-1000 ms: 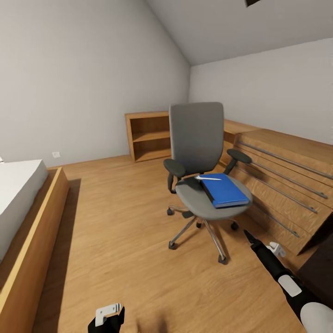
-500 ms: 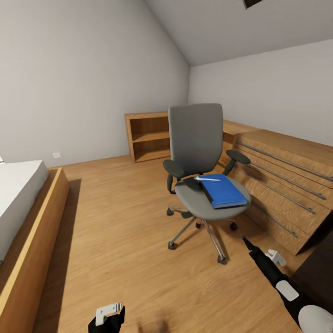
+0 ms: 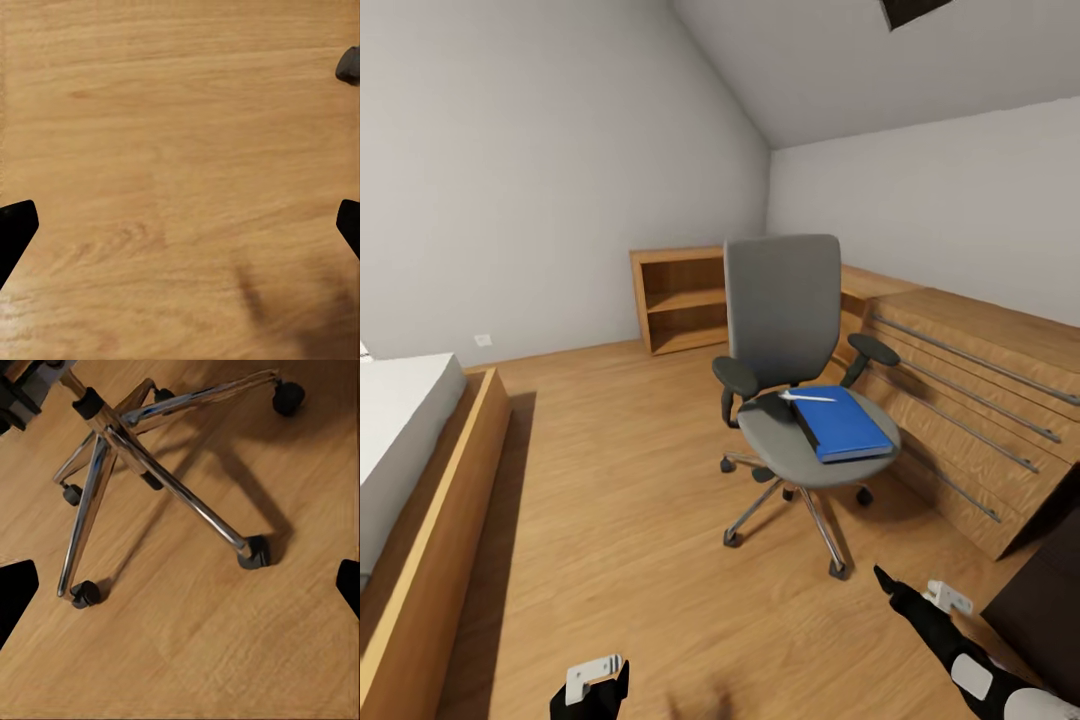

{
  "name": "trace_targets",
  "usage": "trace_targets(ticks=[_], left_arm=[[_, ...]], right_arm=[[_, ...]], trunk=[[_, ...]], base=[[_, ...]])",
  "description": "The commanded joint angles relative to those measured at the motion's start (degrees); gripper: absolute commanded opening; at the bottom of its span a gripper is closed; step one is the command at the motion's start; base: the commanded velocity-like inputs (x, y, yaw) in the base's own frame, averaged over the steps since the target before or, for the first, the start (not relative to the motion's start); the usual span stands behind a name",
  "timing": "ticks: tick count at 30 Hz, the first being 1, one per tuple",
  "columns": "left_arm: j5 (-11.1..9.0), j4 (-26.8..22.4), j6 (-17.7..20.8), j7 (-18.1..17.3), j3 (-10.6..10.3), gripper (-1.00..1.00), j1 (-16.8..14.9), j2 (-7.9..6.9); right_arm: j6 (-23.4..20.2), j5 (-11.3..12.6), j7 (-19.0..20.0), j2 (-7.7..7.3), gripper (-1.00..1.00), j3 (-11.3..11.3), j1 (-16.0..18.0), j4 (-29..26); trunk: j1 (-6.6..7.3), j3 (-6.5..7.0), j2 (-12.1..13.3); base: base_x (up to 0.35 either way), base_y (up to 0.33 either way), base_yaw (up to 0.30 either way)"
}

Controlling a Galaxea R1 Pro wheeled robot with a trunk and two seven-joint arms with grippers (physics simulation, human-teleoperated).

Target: In the bedroom, organize the workspace by keeping the computer under the desk, ensuring the monitor is on the desk, placing the keyboard on the desk next to the monitor, placing the mouse on the desk next to the keyboard, moving the folder from the swivel chair onto the desk next to the mouse, stacking the notebook on top of the folder with the pen on top of the notebook, and positioning the swivel chair next to the desk.

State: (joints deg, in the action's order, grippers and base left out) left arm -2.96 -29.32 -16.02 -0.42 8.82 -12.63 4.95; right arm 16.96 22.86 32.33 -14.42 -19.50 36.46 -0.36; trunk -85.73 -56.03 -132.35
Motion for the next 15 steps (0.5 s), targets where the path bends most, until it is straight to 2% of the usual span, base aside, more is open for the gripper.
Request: trace_targets(ticks=[1,8,11,15], left_arm=[[-0.3,0.03,-0.15,-0.02,0.11,1.0,-0.02,0.02],[-0.32,0.06,-0.09,0.18,0.14,1.0,-0.02,0.05],[-0.32,0.06,-0.12,0.09,0.14,1.0,-0.02,0.05],[-0.31,0.1,-0.18,-0.1,0.15,1.0,-0.02,0.06]], right_arm=[[0.82,-0.65,0.02,0.24,1.0,-0.46,-0.44,0.35],[3.09,-2.43,-2.15,1.97,1.0,-0.45,-4.53,1.12],[3.39,-2.67,-3.04,2.65,1.0,-0.45,-5.37,1.25],[3.7,-2.78,-5.85,4.31,1.0,-0.45,-6.34,1.31]], trunk=[[0.24,0.14,0.4],[1.77,1.39,3.2],[1.77,1.4,3.2],[1.77,1.55,3.2]], base=[[0.0,0.0,0.0],[0.0,0.0,0.0],[0.0,0.0,0.0],[0.0,0.0,-0.064]])
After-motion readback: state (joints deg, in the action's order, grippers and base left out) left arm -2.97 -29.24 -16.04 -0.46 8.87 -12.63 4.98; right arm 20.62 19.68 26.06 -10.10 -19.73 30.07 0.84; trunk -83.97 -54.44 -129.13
